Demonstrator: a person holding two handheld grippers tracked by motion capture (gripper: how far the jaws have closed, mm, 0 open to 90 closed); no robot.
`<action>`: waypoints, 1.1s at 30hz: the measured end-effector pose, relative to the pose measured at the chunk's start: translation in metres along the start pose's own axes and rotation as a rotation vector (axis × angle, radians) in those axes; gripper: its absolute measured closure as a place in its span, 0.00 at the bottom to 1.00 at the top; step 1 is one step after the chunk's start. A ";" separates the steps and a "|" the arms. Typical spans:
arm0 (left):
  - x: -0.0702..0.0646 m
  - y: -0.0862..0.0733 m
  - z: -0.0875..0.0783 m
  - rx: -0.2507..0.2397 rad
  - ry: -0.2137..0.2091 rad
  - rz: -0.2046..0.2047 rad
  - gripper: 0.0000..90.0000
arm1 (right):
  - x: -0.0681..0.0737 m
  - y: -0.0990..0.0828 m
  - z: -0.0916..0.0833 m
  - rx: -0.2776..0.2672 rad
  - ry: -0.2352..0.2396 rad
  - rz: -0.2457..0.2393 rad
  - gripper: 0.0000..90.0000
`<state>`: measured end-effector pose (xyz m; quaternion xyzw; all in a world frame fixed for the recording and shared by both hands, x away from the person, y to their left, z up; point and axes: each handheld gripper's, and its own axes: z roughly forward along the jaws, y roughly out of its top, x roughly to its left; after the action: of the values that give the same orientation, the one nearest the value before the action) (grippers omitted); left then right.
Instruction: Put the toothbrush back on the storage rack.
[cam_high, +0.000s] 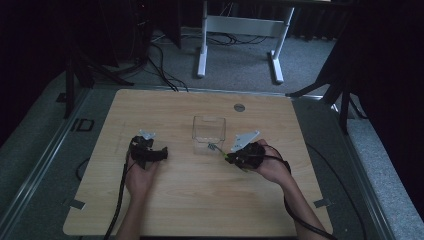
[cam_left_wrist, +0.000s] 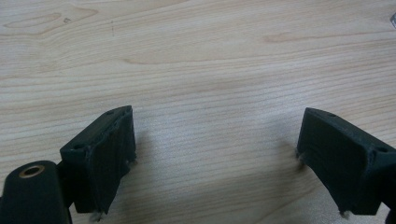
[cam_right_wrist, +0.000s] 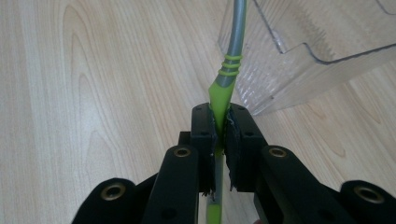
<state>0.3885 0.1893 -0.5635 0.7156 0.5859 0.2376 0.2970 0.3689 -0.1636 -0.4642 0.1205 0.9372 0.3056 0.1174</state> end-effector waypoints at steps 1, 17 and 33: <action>0.000 0.000 0.000 -0.001 0.000 0.000 0.13 | 0.000 0.000 -0.001 -0.003 -0.005 0.007 0.92; 0.000 0.000 0.000 0.000 0.000 0.000 0.13 | -0.003 0.001 -0.003 -0.066 -0.042 0.048 0.92; 0.000 0.000 0.000 0.000 0.000 -0.001 0.13 | -0.005 0.003 -0.005 -0.123 -0.057 0.089 0.92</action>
<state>0.3885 0.1893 -0.5635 0.7154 0.5860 0.2376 0.2972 0.3729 -0.1658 -0.4579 0.1633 0.9066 0.3640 0.1376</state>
